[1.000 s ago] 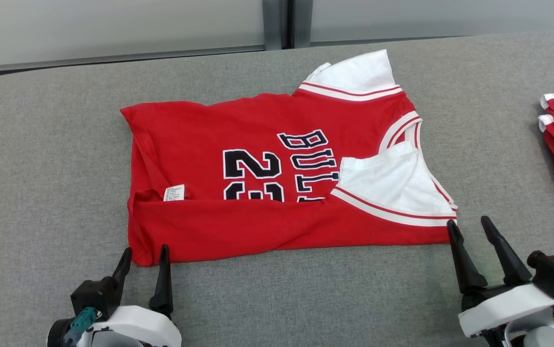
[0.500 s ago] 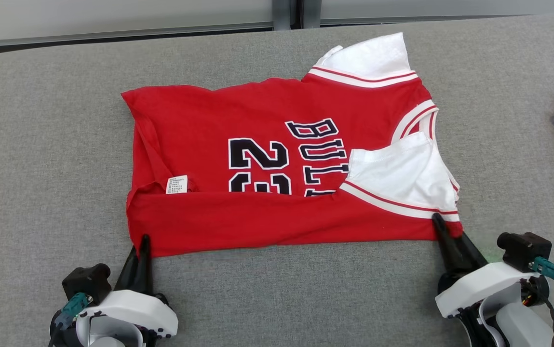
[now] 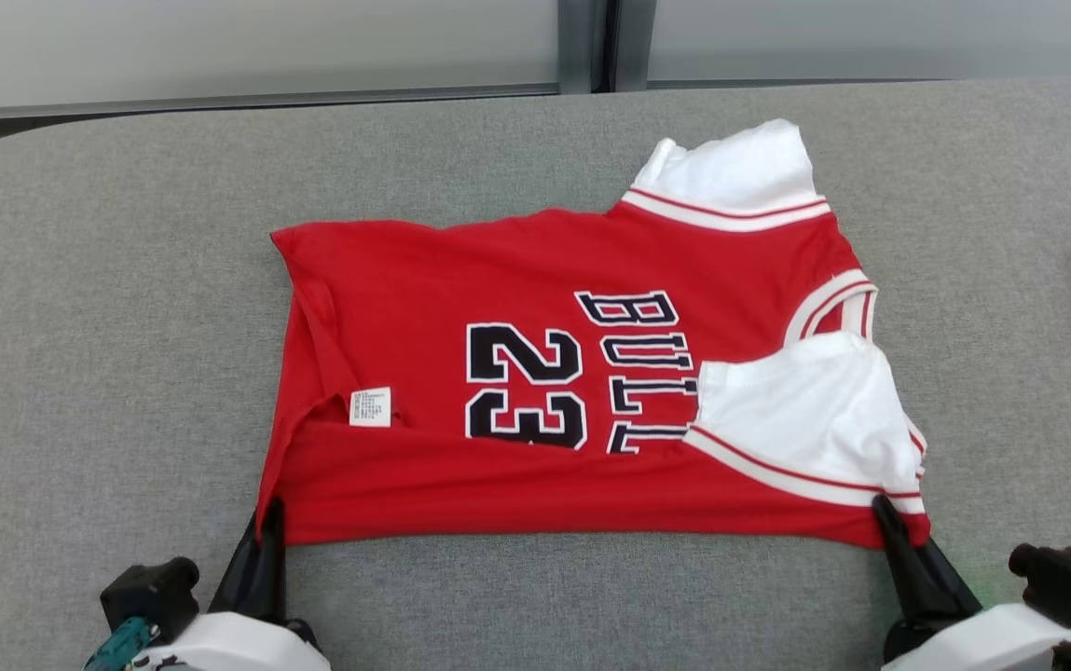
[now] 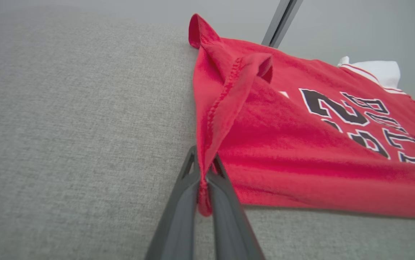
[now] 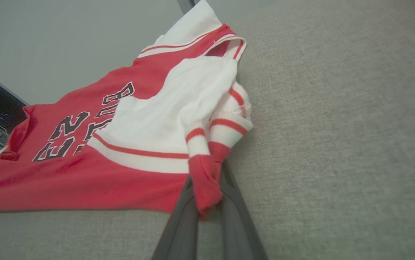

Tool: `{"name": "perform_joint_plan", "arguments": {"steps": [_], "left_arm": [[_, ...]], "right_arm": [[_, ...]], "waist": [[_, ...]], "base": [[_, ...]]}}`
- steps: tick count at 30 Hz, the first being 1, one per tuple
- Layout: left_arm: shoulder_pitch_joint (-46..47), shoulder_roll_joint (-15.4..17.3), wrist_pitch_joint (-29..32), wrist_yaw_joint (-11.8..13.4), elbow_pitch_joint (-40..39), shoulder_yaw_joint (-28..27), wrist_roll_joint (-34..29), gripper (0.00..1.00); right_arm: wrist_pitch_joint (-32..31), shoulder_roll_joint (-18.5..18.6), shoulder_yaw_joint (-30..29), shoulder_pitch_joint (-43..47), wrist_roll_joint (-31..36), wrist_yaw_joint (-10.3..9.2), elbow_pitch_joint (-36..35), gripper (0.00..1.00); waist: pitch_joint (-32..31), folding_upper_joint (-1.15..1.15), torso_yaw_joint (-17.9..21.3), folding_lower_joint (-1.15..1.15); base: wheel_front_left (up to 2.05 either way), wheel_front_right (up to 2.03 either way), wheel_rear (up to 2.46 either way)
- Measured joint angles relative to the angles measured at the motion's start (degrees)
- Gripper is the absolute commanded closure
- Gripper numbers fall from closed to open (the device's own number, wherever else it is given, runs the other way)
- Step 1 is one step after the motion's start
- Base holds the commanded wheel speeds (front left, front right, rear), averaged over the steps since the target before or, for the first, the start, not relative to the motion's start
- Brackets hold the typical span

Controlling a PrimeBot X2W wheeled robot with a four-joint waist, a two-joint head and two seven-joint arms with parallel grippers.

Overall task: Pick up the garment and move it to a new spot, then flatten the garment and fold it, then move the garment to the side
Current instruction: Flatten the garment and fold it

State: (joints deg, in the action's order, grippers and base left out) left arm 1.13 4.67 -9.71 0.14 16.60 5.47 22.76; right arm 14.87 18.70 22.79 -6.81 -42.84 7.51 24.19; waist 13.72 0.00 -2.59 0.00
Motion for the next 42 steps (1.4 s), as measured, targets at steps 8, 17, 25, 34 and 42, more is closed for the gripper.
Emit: {"name": "perform_joint_plan", "arguments": {"steps": [8, 17, 25, 34, 42], "left_arm": [[-7.75, 0.63, 6.68, 0.97, -5.36, -0.43, 2.86, 1.00], [-10.95, 0.19, 7.78, 2.56, -5.49, -0.82, 5.01, 0.00], [-9.26, 0.79, 0.01, 5.48, -10.36, -0.01, -0.64, 0.00], [-3.67, 3.99, -1.43, 6.82, -15.64, 1.18, -6.32, 0.00], [-3.00, 4.50, 0.63, 7.48, -15.19, 1.53, -6.60, 0.00]], "right_arm": [[-0.53, -1.75, -3.30, 10.56, 1.48, 0.01, -5.13, 1.00], [-2.85, -2.91, -6.33, 15.10, 5.16, -0.02, -8.02, 0.00], [-1.75, -1.29, -13.02, 11.91, 12.57, -0.02, -14.86, 0.00], [-6.61, -1.64, -18.11, 9.88, 20.86, -0.02, -25.25, 0.00], [-9.46, -4.25, -20.64, 11.42, 22.18, -0.02, -30.17, 0.00]], "waist": [[-2.61, 0.00, 0.01, 0.00], [-4.39, 0.00, 0.39, 0.00], [-4.63, 0.00, 1.10, 0.00], [-5.69, 0.00, 1.22, 0.00], [-5.30, 0.00, 1.81, 0.00]], "base": [[0.00, 0.00, 0.00], [0.00, 0.00, 0.00], [0.00, 0.00, 0.00], [0.00, 0.00, 0.00], [0.00, 0.00, 0.00]]}}
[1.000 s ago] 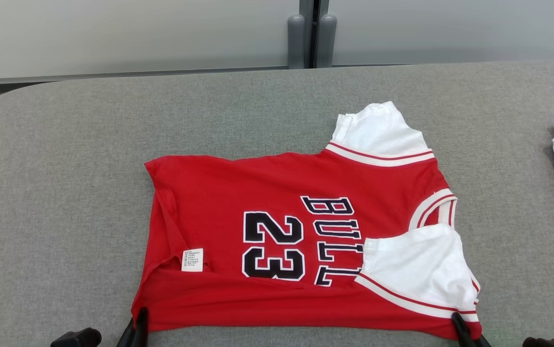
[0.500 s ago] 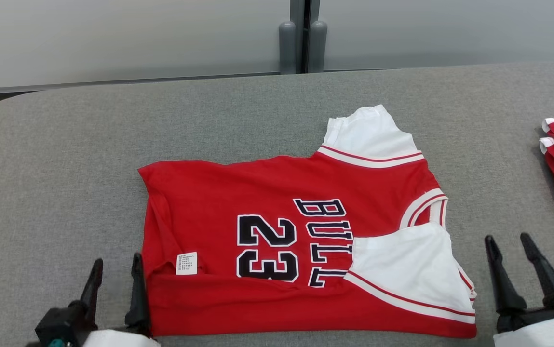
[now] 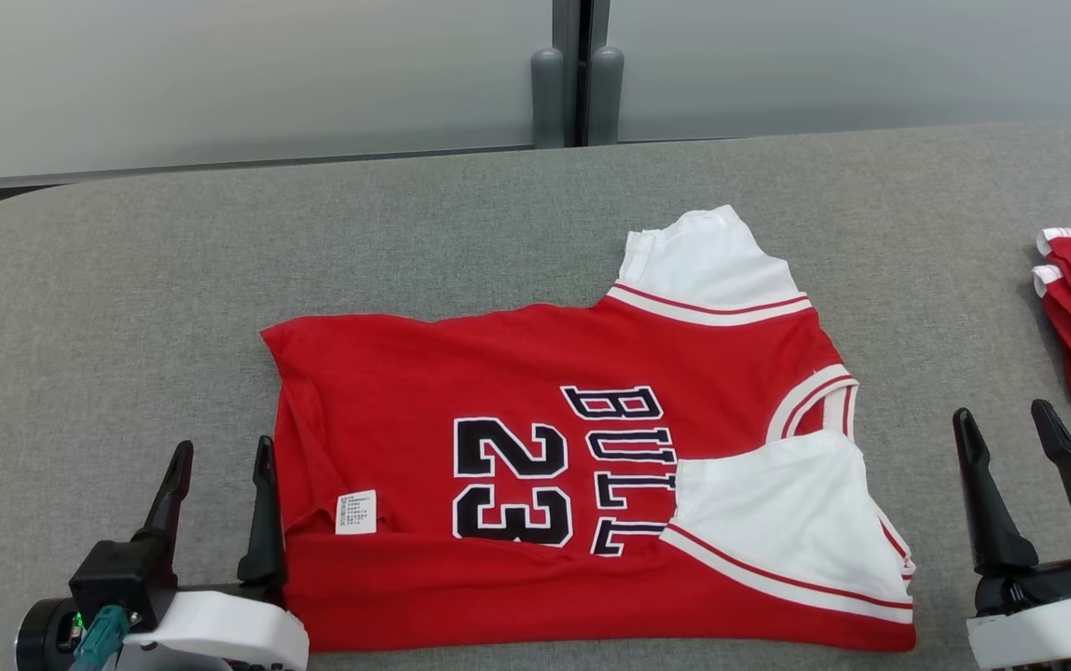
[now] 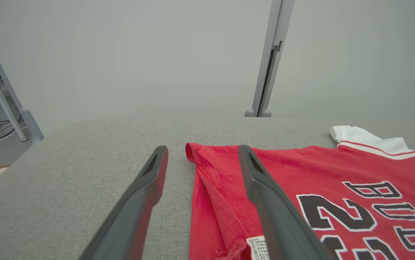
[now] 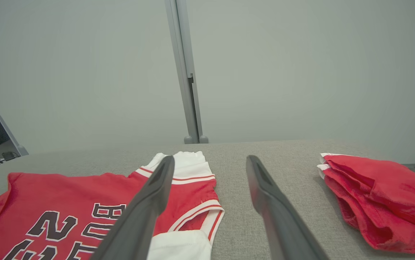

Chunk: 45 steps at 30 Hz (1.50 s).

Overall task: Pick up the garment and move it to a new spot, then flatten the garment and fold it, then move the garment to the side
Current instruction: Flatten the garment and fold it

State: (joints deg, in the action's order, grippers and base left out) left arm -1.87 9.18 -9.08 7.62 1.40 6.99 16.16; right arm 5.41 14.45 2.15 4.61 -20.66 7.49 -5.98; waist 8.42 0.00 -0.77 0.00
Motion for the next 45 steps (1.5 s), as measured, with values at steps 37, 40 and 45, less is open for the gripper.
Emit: {"name": "perform_joint_plan", "arguments": {"steps": [37, 40, 45], "left_arm": [[35.60, -1.25, 0.02, -8.56, 37.75, -1.31, 9.20, 1.00], [36.76, -2.41, -0.47, -8.57, 36.42, 0.01, 8.73, 1.00], [38.89, -4.76, -1.31, -8.64, 33.49, 3.13, 8.44, 1.00]], "right_arm": [[3.59, 3.94, 1.89, -15.41, -7.53, 0.00, 8.56, 0.00], [3.43, 6.24, 2.00, -20.46, -9.16, 0.00, 11.61, 0.00], [2.43, 10.66, 4.36, -30.71, -12.56, 0.00, 16.89, 0.00]], "waist": [[13.42, 0.00, 2.17, 0.00], [14.51, 0.00, 1.20, 0.00], [17.50, 0.00, -1.59, 0.00]], "base": [[0.00, 0.00, 0.00], [0.00, 0.00, 0.00], [0.00, 0.00, 0.00]]}}
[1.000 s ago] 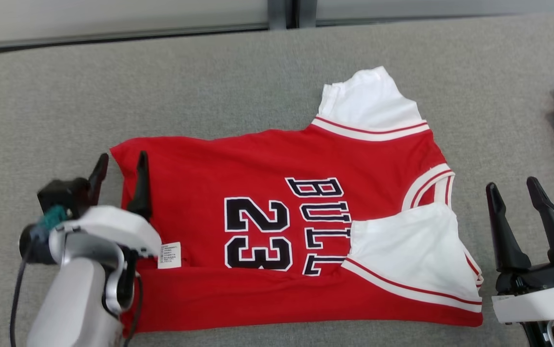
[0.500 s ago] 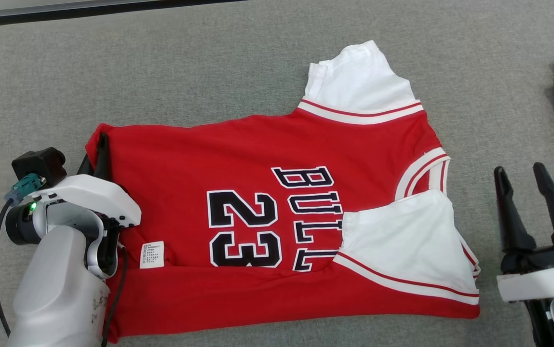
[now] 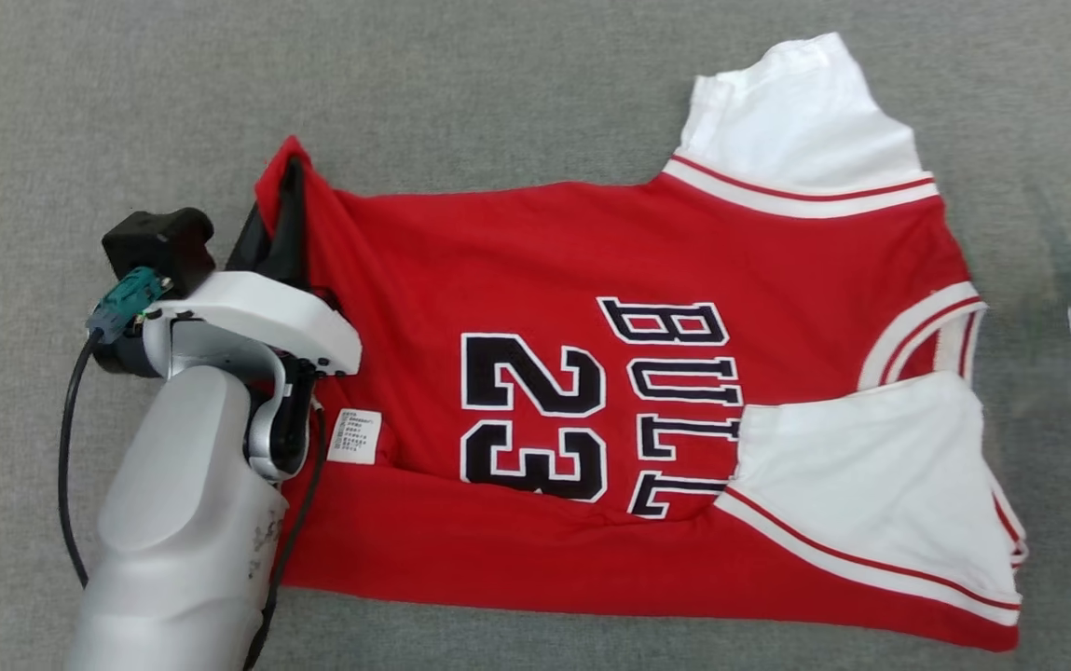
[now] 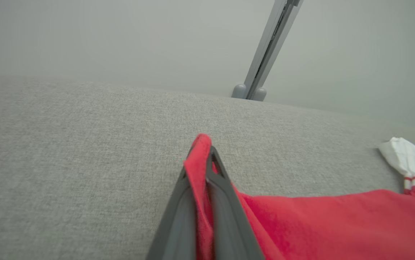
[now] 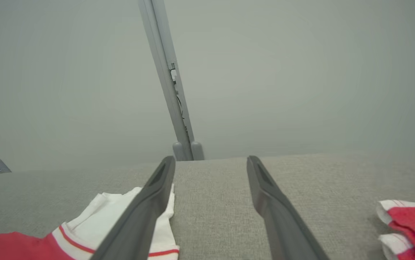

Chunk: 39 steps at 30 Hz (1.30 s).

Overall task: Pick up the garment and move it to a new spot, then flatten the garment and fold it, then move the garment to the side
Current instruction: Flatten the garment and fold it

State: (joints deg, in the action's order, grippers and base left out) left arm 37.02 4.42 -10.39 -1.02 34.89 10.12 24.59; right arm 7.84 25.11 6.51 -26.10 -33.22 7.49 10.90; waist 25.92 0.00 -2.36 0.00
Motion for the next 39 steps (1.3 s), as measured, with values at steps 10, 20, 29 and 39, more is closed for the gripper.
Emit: {"name": "perform_joint_plan", "arguments": {"steps": [10, 20, 29, 39], "left_arm": [[3.25, -1.51, -1.94, 0.02, -2.91, 6.31, 1.12, 1.00], [5.27, -1.54, -3.55, 1.62, -2.49, 11.22, 5.61, 1.00], [4.07, -0.71, -4.27, 2.11, -2.69, 10.15, 6.27, 1.00], [-3.41, 3.88, -3.20, 3.12, -9.38, 8.02, 7.77, 1.00]], "right_arm": [[-7.71, 6.67, 13.80, -21.26, -5.58, 0.00, 14.56, 0.00], [-18.53, 10.13, 29.31, -31.50, -13.28, 0.00, 24.08, 1.00], [-7.38, 11.85, 33.08, -32.19, -17.66, 0.01, 21.58, 1.00], [4.13, 14.12, 33.16, -23.51, -22.35, 0.00, 12.94, 1.00]], "waist": [[6.56, 0.00, -6.91, 0.00], [8.24, 0.00, -9.75, 0.00], [5.61, 0.00, -8.56, 0.00], [0.27, 0.00, -5.00, 0.00]], "base": [[0.00, 0.00, 0.00], [0.00, 0.00, 0.00], [0.00, 0.00, 0.00], [0.00, 0.00, 0.00]]}}
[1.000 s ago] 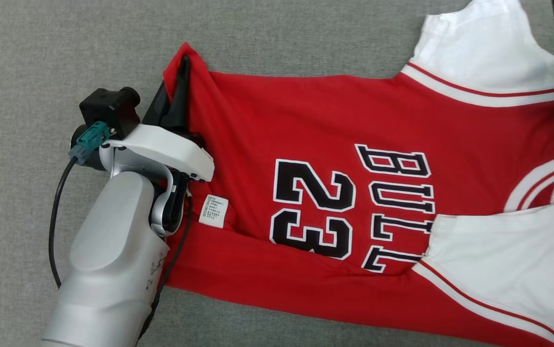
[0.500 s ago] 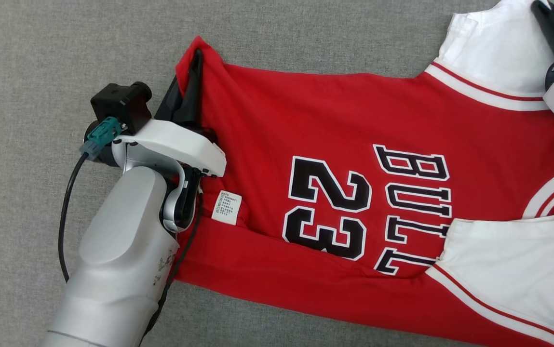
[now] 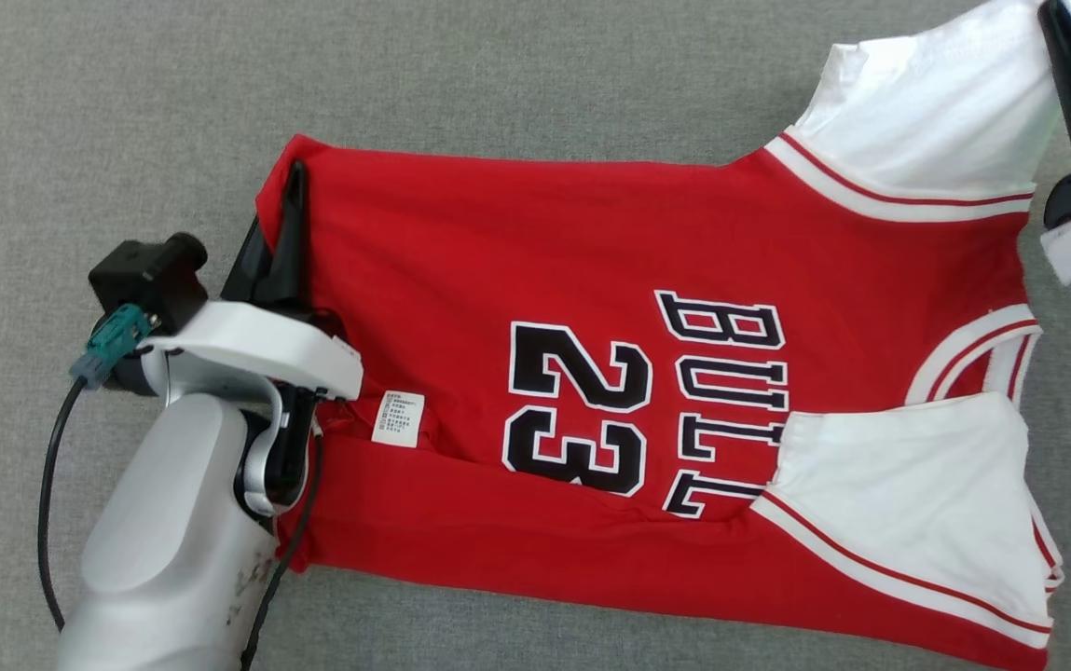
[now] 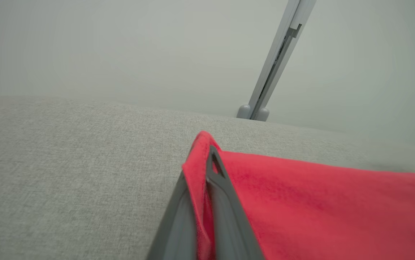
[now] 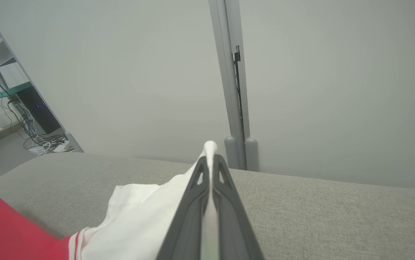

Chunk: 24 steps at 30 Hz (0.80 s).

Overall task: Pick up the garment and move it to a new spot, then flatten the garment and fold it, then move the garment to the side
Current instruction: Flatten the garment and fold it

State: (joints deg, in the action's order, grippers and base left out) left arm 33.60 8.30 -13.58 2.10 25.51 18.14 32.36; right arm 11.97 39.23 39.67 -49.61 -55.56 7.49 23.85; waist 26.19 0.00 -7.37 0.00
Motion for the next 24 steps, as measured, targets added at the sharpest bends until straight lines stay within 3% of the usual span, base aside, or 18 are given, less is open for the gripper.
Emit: {"name": "perform_joint_plan", "arguments": {"steps": [8, 16, 24], "left_arm": [[-10.28, 3.10, 4.72, 1.70, -6.86, -2.10, 3.66, 1.00], [-17.92, 5.36, 8.40, 2.76, -10.35, -3.58, 6.69, 1.00], [-21.00, 6.97, 9.37, 3.36, -13.13, -3.92, 7.22, 1.00]], "right_arm": [[2.27, 0.38, -2.12, 16.41, -3.01, 0.00, -8.47, 1.00], [2.71, -5.31, -3.25, 30.12, -4.39, 0.00, -11.66, 1.00], [2.91, -7.83, -6.12, 37.06, -3.80, 0.00, -12.29, 1.00]], "waist": [[-4.54, 0.00, 3.04, 0.00], [-7.16, 0.00, 5.75, 0.00], [-8.22, 0.00, 6.44, 0.00]], "base": [[0.00, 0.00, 0.00], [0.00, 0.00, 0.00], [0.00, 0.00, 0.00]]}}
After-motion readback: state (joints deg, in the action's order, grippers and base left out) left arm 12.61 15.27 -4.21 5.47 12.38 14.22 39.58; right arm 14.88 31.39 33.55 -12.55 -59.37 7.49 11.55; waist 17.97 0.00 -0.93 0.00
